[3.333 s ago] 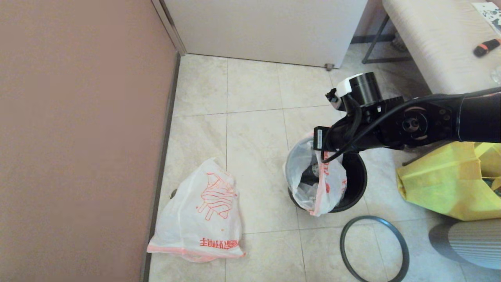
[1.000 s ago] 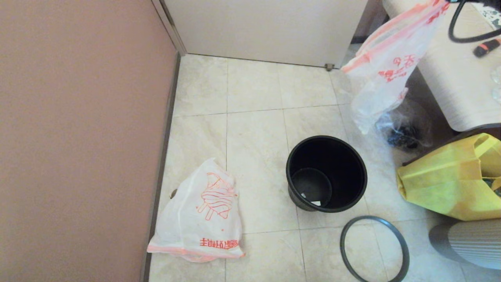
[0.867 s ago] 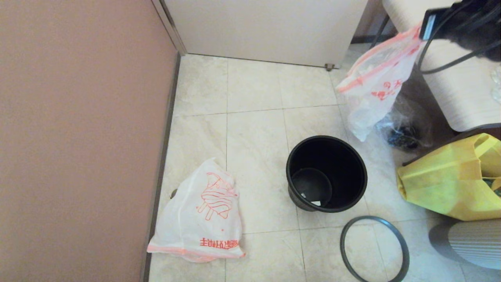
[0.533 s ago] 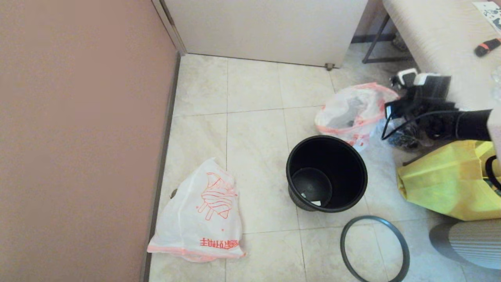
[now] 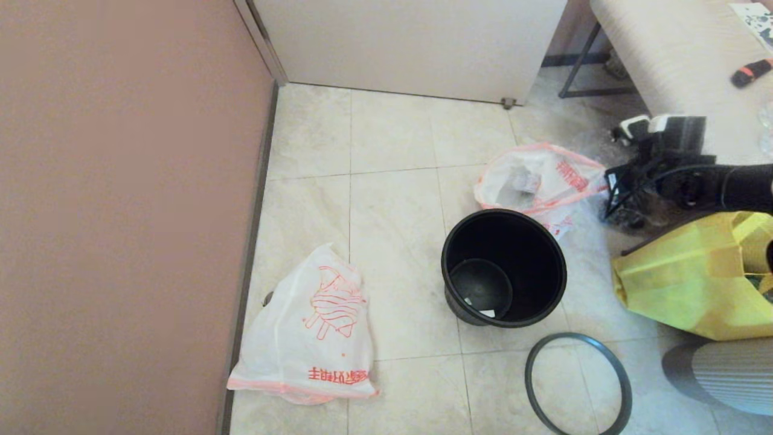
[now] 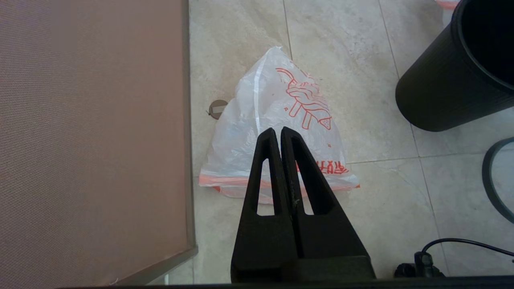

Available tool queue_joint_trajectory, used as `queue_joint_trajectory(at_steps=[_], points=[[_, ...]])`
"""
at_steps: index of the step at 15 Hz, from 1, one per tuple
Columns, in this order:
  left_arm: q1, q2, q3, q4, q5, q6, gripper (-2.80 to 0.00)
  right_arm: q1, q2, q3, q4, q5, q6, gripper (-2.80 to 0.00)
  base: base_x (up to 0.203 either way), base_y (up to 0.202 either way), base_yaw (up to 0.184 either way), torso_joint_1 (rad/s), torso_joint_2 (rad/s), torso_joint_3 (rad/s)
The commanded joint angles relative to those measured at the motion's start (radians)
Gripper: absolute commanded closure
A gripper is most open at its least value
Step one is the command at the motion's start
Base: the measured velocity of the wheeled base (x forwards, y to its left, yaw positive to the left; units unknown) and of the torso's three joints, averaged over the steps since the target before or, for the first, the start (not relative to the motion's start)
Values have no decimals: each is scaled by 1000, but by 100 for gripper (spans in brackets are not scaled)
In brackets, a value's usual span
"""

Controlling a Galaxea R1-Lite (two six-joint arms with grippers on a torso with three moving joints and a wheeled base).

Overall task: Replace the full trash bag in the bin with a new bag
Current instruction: Place the trash bag on the floor, then pick up a new trash bag

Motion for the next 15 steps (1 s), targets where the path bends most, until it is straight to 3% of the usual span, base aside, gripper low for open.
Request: queue_joint_trajectory(at_steps=[1,4,7,10,11,12,15], points=[[-1,1,0,0,0,-1,0,3,-174,12,99,4,24,-280,0,0,0,0,0,0],[-1,1,0,0,0,-1,0,56,-381,25,451,52,224,-280,0,0,0,0,0,0],[0,1,0,0,0,-1,0,103,-432,20,806,156,387,-280,0,0,0,0,0,0],[-1,1,0,0,0,-1,0,108,-447,21,870,247,622,-280,0,0,0,0,0,0],[-1,1,0,0,0,-1,0,114,-481,31,907,255,640,-280,0,0,0,0,0,0],[-1,1,0,0,0,-1,0,123,-516,46,946,257,647,0,0,0,0,0,0,0],[0,1,0,0,0,-1,0,171,-665,155,985,256,667,0,0,0,0,0,0,0]])
